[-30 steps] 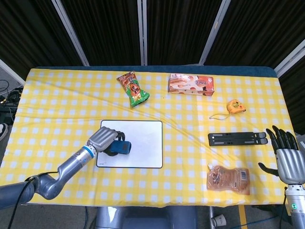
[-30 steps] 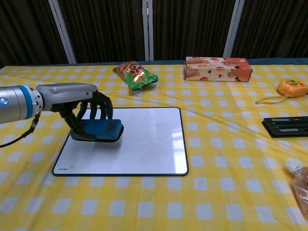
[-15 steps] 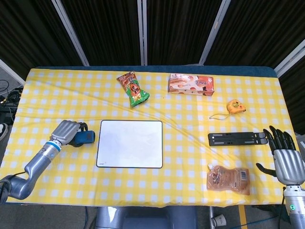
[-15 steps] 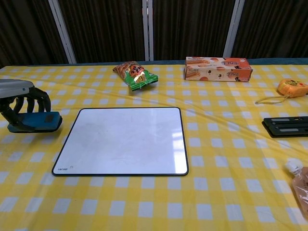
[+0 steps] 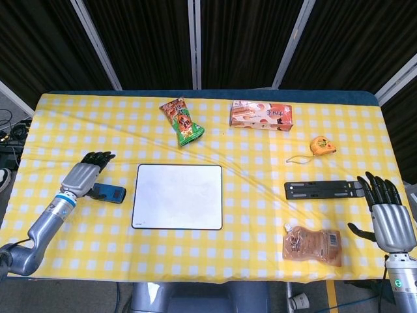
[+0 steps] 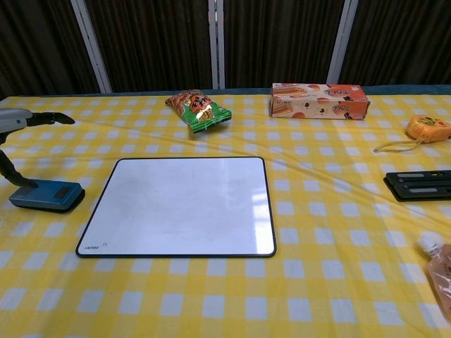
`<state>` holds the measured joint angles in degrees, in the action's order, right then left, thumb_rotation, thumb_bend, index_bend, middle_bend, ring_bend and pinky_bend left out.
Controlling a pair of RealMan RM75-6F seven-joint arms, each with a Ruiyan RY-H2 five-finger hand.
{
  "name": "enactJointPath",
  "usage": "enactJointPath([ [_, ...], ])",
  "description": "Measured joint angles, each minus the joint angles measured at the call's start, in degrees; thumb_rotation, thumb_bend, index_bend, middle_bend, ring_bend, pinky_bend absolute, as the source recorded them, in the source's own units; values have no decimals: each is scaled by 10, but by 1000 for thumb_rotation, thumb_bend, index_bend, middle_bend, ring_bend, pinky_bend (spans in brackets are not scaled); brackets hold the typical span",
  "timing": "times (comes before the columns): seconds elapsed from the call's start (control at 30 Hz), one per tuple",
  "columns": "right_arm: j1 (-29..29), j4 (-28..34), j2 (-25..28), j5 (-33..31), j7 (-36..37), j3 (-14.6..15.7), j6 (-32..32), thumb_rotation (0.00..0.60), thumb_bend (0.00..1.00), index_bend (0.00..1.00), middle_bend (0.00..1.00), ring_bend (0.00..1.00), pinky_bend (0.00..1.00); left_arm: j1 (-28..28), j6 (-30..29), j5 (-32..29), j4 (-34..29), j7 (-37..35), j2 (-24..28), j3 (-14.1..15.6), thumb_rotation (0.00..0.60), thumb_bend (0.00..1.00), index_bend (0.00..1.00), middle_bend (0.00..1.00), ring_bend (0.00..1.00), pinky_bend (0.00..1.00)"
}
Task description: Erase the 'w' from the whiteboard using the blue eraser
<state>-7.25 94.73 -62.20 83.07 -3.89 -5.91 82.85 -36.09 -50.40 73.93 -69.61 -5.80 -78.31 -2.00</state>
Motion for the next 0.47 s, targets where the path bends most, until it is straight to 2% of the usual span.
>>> enactJointPath([
  [0.17,2,3,6,5,15,0,4,600,0,0,0,0,0,39,-75,-18,-59,28,36,-13,600,0,0,0,0,0],
  [0.47,3,9,15,25,37,2,13,600,0,0,0,0,0,142,-241,-66,-234,115,122,-21,600,0,0,0,0,0],
])
